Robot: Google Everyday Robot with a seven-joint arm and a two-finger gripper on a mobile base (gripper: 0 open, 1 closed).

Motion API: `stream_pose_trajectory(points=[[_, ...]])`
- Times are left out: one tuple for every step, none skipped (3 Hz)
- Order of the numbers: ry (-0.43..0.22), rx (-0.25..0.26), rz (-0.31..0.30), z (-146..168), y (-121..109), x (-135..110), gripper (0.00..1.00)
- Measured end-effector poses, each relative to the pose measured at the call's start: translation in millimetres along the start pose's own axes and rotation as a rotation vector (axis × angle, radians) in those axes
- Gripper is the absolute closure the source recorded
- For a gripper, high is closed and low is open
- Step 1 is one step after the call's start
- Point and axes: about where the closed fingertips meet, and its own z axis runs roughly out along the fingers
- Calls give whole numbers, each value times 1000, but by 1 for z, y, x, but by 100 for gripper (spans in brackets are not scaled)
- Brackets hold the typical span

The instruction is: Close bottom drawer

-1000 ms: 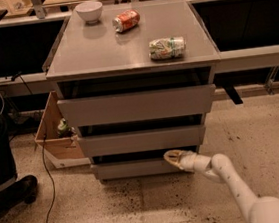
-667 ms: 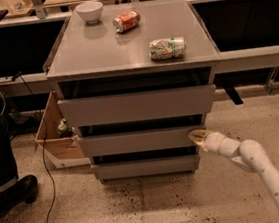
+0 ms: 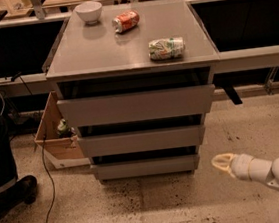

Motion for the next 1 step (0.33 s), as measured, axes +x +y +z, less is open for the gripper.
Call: stream_pose_trajectory(points=[[1, -125, 22, 16, 62, -1, 84]])
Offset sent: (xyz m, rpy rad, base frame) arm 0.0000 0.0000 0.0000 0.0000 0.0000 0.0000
